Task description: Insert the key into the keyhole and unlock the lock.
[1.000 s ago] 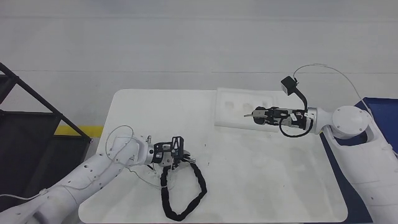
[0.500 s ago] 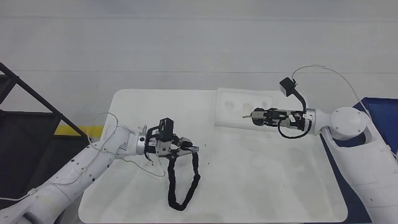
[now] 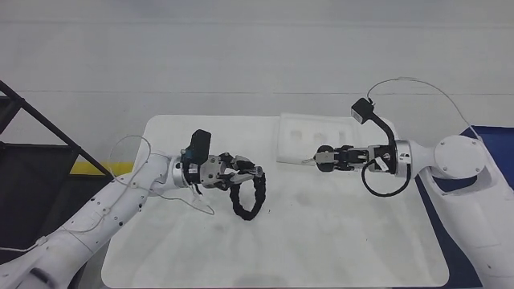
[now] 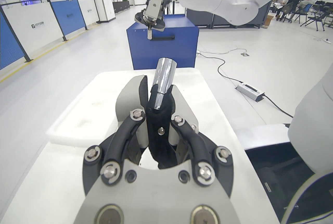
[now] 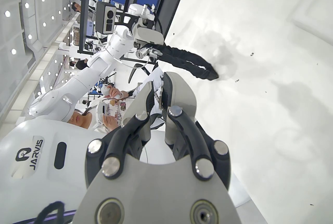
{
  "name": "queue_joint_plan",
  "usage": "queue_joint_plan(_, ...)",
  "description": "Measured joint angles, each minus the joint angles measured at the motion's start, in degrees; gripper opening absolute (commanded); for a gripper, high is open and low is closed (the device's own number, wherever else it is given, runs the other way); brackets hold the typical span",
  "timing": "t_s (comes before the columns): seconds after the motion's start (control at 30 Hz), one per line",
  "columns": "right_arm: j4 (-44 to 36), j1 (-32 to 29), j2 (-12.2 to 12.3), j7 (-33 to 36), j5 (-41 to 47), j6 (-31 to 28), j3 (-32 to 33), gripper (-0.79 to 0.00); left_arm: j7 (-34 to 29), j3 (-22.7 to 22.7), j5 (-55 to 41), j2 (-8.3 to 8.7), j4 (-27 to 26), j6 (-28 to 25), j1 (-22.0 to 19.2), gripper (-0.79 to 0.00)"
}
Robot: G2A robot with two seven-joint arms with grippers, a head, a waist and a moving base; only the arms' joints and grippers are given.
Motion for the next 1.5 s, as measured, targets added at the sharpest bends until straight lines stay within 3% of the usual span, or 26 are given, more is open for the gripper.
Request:
queue_joint_plan(0.4,-5.41,-2.51,0.53,-4.15,-0.75,-2.57,3.27,-0.785,6.24,5.09,-0.33,-1.31,1.22,0.00,-5.55,-0.785)
queue_joint_plan(1.1,-5.45,-2.63,0.55,-4.35,-1.04,-2.30,3.23,-0.785,5.93,4.92,-0.63,-1.35,1.45,0.26,-5.42,-0.785)
queue_joint_plan(1.27,-9.08,-2.68,1.05,-4.82,-7.34,1.83,3.78,-0.785,3.15,3.76,-1.30,-2.17,1.66,4.60,-4.38,-0.785)
queue_joint_plan(1.5,-16.76,-2.35,1.62,-3.95,-12.53,12.12,3.83,-0.785,12.72,5.05,6.02,-5.23,3.74,7.80,-5.38,-0.785)
